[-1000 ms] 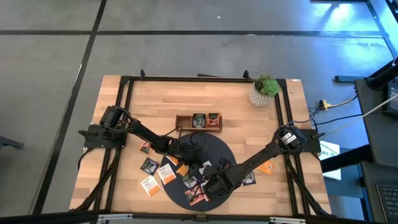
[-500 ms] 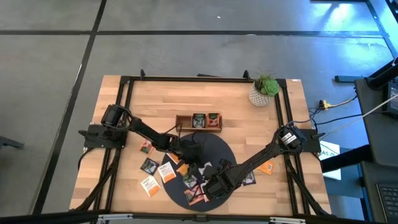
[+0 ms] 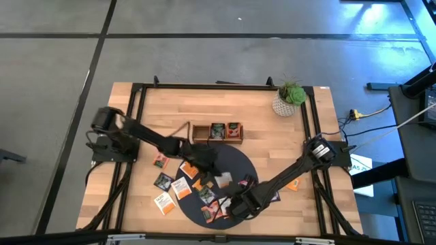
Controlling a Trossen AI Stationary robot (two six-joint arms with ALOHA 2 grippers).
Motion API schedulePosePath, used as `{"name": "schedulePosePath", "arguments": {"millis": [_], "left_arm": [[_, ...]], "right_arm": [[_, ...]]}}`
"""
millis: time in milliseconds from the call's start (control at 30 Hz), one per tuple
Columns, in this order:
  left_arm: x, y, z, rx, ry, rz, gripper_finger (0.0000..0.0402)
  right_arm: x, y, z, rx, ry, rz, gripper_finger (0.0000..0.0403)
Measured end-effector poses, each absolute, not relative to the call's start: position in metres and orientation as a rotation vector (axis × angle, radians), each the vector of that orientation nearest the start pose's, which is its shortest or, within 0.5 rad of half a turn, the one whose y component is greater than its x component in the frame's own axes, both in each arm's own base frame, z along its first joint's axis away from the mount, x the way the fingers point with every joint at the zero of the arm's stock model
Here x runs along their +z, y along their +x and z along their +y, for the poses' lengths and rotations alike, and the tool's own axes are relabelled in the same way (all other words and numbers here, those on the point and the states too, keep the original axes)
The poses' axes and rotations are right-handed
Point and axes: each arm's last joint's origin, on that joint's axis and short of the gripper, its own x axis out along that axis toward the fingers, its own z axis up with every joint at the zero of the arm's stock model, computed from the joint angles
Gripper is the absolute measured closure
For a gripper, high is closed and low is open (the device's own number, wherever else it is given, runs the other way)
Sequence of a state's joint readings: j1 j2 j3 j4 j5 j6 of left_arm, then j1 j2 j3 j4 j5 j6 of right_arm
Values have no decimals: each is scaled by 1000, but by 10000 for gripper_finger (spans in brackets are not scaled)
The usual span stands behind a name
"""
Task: Pick & Place Tea
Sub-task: Put the white tea bag into the left of the wooden organizer
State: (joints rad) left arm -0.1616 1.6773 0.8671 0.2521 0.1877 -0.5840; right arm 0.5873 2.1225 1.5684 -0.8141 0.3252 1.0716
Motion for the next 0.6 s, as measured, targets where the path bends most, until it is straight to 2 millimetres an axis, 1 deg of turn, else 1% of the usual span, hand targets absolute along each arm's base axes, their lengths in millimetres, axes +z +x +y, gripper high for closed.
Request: {"name": "schedulePosePath", "arguments": {"millis": [100, 167, 300, 367, 467, 600], "left_arm": [[206, 318, -38, -122, -487, 674, 399], [221, 302, -20, -81, -429, 693, 400], [247, 273, 18, 31, -343, 692, 399], [251, 261, 36, 95, -313, 714, 400], [249, 250, 58, 143, -300, 759, 400], [244, 246, 75, 119, -250, 792, 400]], "right_arm": [[162, 350, 221, -439, 316, 1171, 315], [164, 349, 221, -437, 318, 1175, 315], [165, 349, 220, -435, 322, 1175, 315], [165, 350, 219, -436, 323, 1174, 315], [165, 352, 216, -439, 320, 1174, 315], [165, 357, 209, -443, 310, 1172, 315]]}}
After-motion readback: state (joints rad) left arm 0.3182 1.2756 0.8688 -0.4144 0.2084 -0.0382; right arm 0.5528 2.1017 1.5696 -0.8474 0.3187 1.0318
